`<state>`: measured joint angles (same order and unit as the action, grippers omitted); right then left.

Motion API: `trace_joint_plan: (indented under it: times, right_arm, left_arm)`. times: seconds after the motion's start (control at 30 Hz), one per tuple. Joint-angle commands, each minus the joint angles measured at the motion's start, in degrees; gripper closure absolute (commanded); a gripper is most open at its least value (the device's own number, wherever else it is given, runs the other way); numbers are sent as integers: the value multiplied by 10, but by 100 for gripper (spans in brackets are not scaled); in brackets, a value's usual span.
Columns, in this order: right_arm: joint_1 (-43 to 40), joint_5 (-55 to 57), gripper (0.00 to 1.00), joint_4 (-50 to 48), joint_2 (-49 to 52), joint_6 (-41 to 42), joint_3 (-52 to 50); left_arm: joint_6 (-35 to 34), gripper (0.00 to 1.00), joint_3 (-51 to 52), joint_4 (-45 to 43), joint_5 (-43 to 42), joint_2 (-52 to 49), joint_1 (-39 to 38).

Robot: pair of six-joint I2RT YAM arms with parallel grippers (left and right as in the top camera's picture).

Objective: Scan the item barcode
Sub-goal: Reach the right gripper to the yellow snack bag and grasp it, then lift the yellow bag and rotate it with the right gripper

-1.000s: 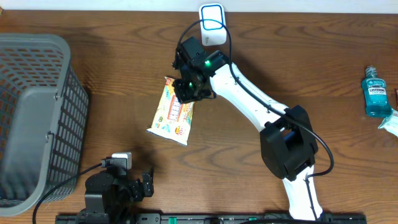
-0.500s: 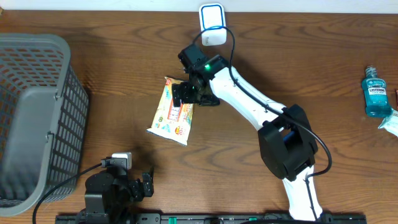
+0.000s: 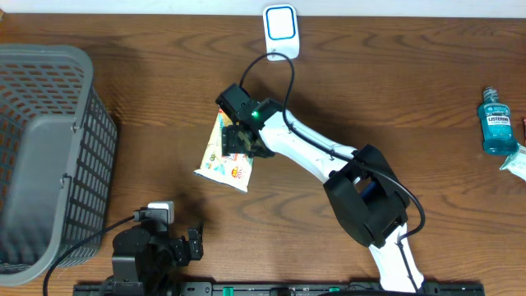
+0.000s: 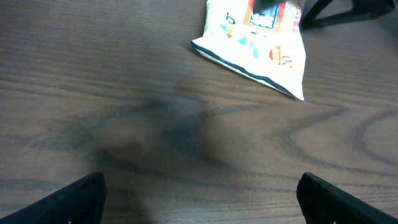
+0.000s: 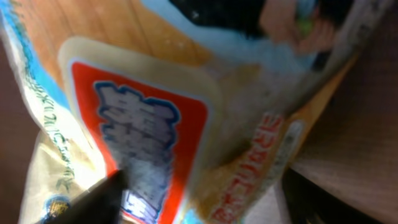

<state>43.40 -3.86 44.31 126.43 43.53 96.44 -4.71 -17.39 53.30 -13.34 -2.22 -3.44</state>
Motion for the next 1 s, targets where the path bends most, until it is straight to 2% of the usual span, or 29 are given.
trace_joint_plan:
  times: [0.0,0.03,0.07,0.2,0.3,0.4,0.57,0.73,0.8,0.97]
  right_arm:
    - [-2,30,68,-18,0,19,-25]
    - [-2,31,90,-19,0,19,-26]
    - [-2,35,98,-20,0,19,-26]
    - [-5,29,99,-34,-4,-12,-20]
    - [-27,-49,99,-25,-20,-43,-13]
    - [-78,-207,99,-22,-37,-94,-13]
    - [-169,-558,99,-7,-38,-191,-17]
    - [-223,-783,99,59,-38,-151,-17]
    - [-232,-837,99,84,-38,-146,-17]
    - [-244,-853,99,142,-38,-134,-17]
  left_arm:
    - [-3,2,7,17,1,1,-1]
    - [-3,2,7,17,1,1,-1]
    - [-3,2,7,17,1,1,-1]
    - [-3,2,7,17,1,1,-1]
    - [-3,2,7,17,1,1,-1]
    - [-3,2,7,17,1,1,-1]
    - [-3,2,7,17,1,1,-1]
    - [-3,2,7,17,1,1,-1]
    - [-3,2,7,17,1,1,-1]
    - [-3,2,7,17,1,1,-1]
